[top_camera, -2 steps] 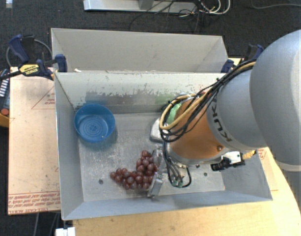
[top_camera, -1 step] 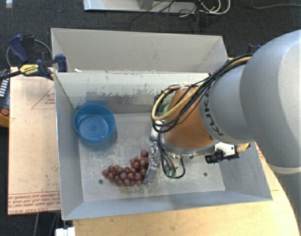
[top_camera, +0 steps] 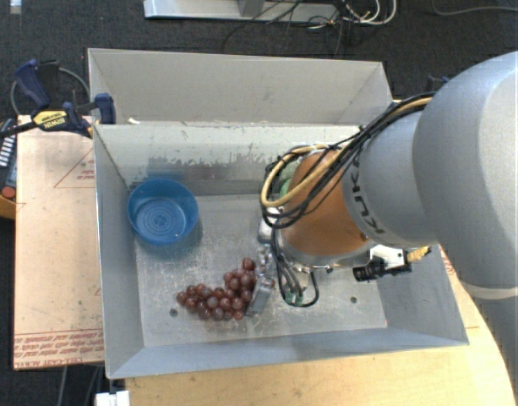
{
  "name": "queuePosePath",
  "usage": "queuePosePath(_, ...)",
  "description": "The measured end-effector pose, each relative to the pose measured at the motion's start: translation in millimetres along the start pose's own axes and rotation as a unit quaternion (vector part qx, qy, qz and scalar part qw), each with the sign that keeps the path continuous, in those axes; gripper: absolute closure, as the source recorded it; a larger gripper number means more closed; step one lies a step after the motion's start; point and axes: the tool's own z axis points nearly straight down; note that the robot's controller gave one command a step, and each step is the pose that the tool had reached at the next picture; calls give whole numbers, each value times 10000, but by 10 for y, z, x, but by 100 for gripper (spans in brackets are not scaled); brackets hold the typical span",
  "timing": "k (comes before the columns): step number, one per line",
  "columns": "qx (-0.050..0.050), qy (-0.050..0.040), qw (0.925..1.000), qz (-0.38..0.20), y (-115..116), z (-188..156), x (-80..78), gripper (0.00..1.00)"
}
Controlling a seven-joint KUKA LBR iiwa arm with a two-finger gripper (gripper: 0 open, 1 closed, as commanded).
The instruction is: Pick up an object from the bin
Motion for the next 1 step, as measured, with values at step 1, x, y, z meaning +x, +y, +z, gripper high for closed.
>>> queuePosePath(1, 15, -43, 9999, -90, 75, 3, 12, 100)
